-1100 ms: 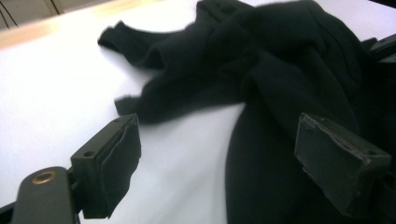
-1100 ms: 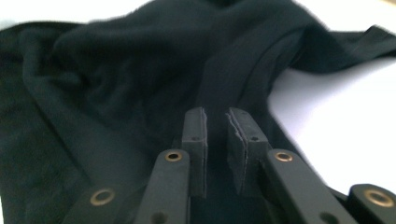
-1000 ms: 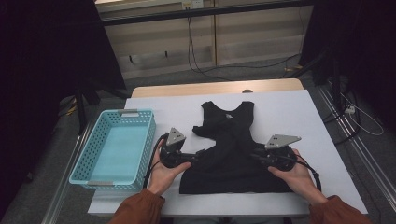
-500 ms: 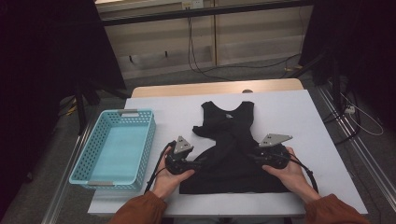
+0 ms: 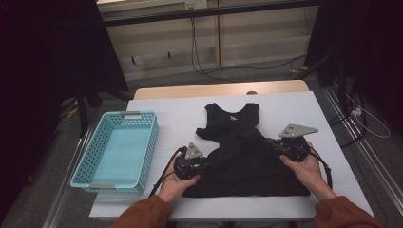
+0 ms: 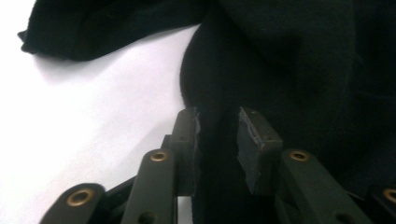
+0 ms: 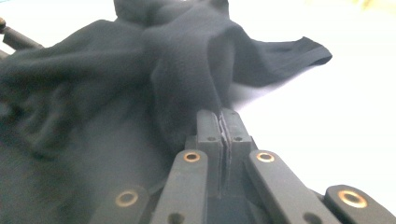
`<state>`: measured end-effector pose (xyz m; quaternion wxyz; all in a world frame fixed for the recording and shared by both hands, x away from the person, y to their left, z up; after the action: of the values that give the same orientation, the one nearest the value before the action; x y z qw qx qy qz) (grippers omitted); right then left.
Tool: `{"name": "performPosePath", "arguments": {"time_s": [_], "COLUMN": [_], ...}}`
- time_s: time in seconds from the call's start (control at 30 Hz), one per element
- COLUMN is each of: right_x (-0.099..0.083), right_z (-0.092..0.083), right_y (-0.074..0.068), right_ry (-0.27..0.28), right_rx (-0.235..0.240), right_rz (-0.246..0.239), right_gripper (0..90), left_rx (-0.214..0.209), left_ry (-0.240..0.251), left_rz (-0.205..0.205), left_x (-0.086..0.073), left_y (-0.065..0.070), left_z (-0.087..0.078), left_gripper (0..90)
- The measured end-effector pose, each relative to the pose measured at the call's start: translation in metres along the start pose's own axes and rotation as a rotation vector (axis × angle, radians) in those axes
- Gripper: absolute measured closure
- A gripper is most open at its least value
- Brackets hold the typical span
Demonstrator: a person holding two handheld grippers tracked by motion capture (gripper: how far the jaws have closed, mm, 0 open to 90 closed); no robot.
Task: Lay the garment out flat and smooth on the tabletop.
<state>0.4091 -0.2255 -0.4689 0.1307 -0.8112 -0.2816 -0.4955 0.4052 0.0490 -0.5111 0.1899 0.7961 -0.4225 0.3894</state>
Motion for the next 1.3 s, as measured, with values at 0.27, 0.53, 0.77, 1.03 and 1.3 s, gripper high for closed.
{"name": "performPosePath", "arguments": {"time_s": [0.27,0.53,0.77,1.03,1.3], "right_x": [0.017,0.030,0.029,0.020,0.015], "right_z": [-0.001,0.007,0.028,0.045,0.039], "right_y": [0.031,0.066,0.089,0.108,0.099], "right_ry": [0.015,0.023,-0.010,-0.036,0.002], "right_rx": [-0.090,-0.160,-0.208,-0.205,-0.178], "right_rz": [-0.006,0.022,0.023,0.081,0.135], "right_gripper": [89.1,89.0,89.0,86.5,61.2], "left_rx": [0.021,0.011,0.015,0.043,0.036], "left_ry": [-0.004,-0.006,-0.013,-0.014,0.032], "left_rz": [0.034,0.033,0.015,0.008,0.006], "left_x": [-0.002,-0.003,-0.004,-0.005,0.001], "left_y": [-0.001,-0.005,-0.007,-0.012,-0.009], "left_z": [-0.002,-0.003,-0.005,-0.005,-0.012], "left_gripper": [70.2,70.3,67.1,57.2,44.5]}}
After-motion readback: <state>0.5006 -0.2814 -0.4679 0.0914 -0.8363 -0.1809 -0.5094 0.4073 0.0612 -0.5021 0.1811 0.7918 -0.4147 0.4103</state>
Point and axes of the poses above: each handheld gripper's, and its own axes: z roughly forward along the jaws, x roughly out of its top, y roughly to its right, the point moved 7 cm from there along z, roughly forward along the jaws, and after that the axes turned 3 degrees about y, right-handed, at the moved point
